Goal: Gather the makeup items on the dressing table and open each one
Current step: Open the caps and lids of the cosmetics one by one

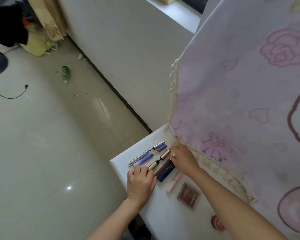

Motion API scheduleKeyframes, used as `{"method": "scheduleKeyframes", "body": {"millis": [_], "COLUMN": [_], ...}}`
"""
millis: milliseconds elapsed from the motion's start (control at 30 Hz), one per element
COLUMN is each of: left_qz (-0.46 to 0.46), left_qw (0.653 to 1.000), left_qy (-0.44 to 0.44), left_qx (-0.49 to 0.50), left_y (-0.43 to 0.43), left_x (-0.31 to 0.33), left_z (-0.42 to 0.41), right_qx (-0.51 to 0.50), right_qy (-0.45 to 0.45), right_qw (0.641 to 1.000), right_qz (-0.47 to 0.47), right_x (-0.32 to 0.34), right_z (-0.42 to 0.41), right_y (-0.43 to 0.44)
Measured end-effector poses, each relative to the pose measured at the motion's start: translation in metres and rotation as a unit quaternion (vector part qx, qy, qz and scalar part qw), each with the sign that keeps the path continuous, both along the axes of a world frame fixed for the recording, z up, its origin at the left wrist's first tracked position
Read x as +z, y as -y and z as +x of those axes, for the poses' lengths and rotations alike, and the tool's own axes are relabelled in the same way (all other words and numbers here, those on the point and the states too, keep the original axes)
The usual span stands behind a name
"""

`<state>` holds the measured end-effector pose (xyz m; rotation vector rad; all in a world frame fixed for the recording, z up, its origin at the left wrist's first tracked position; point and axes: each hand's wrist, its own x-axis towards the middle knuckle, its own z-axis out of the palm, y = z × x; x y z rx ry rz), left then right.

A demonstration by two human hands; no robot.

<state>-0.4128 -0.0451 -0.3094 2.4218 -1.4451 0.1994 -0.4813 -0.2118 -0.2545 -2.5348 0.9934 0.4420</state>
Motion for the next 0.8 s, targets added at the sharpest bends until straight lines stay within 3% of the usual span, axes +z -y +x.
{"method": "scheduleKeyframes", "body": {"millis": [600, 800], "left_qz": [0.127, 0.084], "left_qw": [0.992, 0.996], "left_qy": [-0.011, -0.018], "left_qx": [-0.009, -0.001], "left_y": [0.004, 0.003], "left_x": [0.008, 0.011], "left_z": [-0.018, -0.017], "right_qx": [-0.036, -0.113], "right_qy": [-0.051, 0.038], "right_qw": [0.998, 0.992], "right_qz": [0.023, 0.047], "right_x": [0.000, 0.012], "right_z": [-0.019, -0.022], "right_y": [-0.017, -0.018]}}
